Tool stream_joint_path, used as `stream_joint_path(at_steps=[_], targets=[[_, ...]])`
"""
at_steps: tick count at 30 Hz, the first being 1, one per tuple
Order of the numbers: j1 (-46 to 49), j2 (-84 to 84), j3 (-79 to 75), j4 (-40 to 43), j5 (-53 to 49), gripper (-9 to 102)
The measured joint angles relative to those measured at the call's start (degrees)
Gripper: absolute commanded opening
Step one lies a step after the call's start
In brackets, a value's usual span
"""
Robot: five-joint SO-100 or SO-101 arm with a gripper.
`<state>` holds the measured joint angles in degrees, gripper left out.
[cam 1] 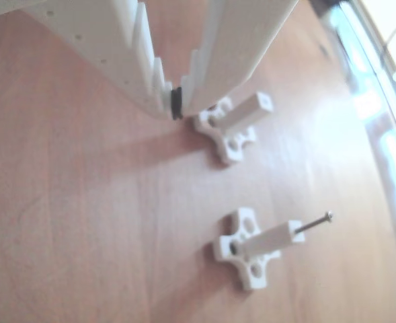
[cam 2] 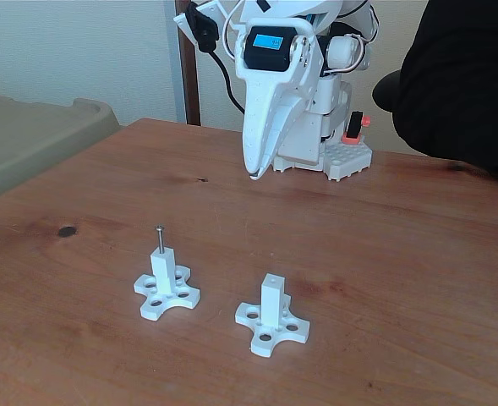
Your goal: Grab the screw and set it in the hole.
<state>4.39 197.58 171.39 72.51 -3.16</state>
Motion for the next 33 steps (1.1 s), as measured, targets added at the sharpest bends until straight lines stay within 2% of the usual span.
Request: stream_joint_path(at_steps=[21,33], targets=[[-1.41,0.00,0.00,0.35,-1.58,-2],[-1.41,0.00,0.00,0.35,-1.58,-4]])
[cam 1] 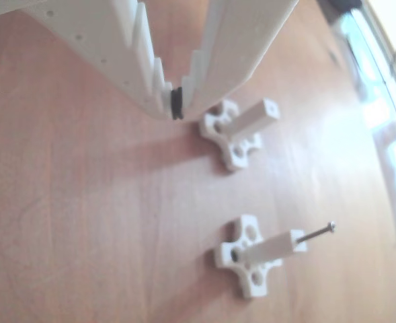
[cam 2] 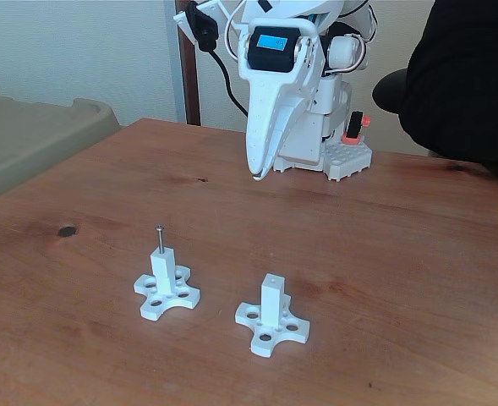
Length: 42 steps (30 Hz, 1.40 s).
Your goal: Grab the screw and set it in the hole.
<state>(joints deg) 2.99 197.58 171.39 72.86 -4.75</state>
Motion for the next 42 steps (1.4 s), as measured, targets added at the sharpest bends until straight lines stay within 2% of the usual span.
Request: stream_joint_path(at_steps=[8,17,42], targets=[[0.00,-0.53,-0.09,0.00,-1.14,-4],[0.09,-9.84,-2.64,-1.14,-1.32,-4],[0.00,-45.09,-36.21,6.77,5.98,-4]])
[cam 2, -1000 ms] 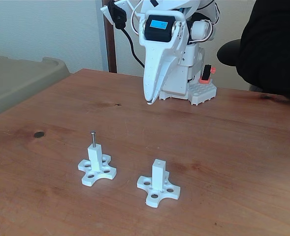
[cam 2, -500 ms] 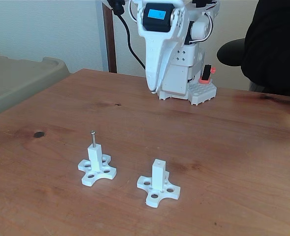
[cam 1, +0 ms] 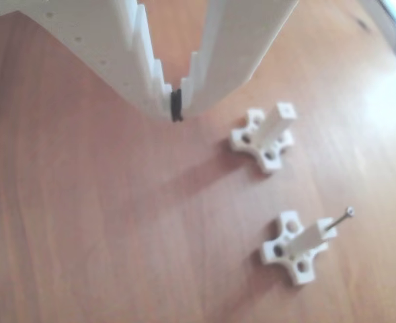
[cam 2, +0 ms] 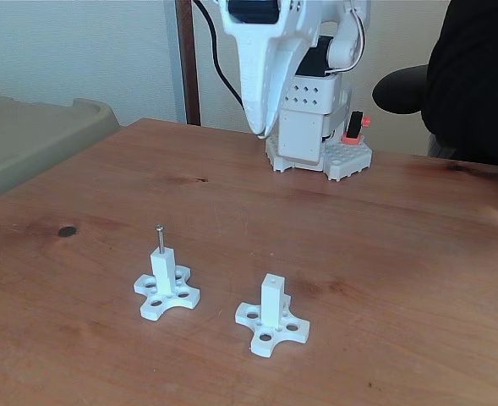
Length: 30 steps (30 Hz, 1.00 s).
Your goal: Grab the screw and set it in the hole.
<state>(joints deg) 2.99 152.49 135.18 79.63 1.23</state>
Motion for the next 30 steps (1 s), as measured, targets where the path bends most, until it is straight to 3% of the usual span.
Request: stream_joint_path(at_steps=[9,30], targets=[[0.09,-12.83,-13.89,5.71,1.58,-4],[1.32,-41.57,-31.90,4.39,2.55,-4]])
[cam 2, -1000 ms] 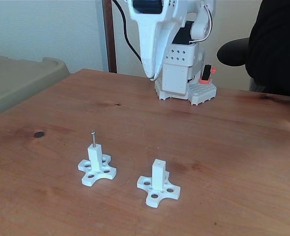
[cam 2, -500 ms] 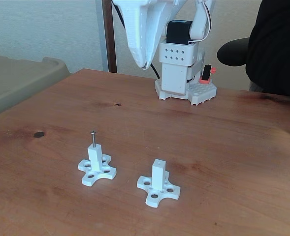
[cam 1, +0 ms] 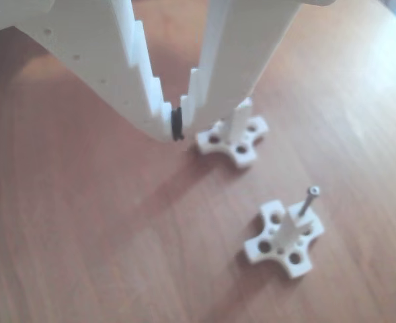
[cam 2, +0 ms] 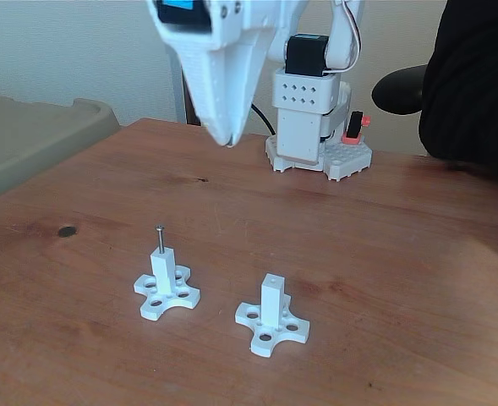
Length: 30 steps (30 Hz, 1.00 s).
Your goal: Grab the screw and set it in the hole.
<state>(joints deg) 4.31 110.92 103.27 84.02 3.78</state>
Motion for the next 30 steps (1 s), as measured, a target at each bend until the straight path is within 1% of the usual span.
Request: stream_joint_path(at_steps=[5,11,16,22,30], targets=[[0.97,-3.52,-4.92,-2.02,-0.09,-3],[2.72,-6.68,-8.53,-2.20,-1.05,-2],[3.87,-9.76,-9.49,-3.16,-1.32,-1],[4.13,-11.95,-9.67,-3.52,-1.41,3],[4.13,-14.50,-11.07,-3.52,-1.41,6]])
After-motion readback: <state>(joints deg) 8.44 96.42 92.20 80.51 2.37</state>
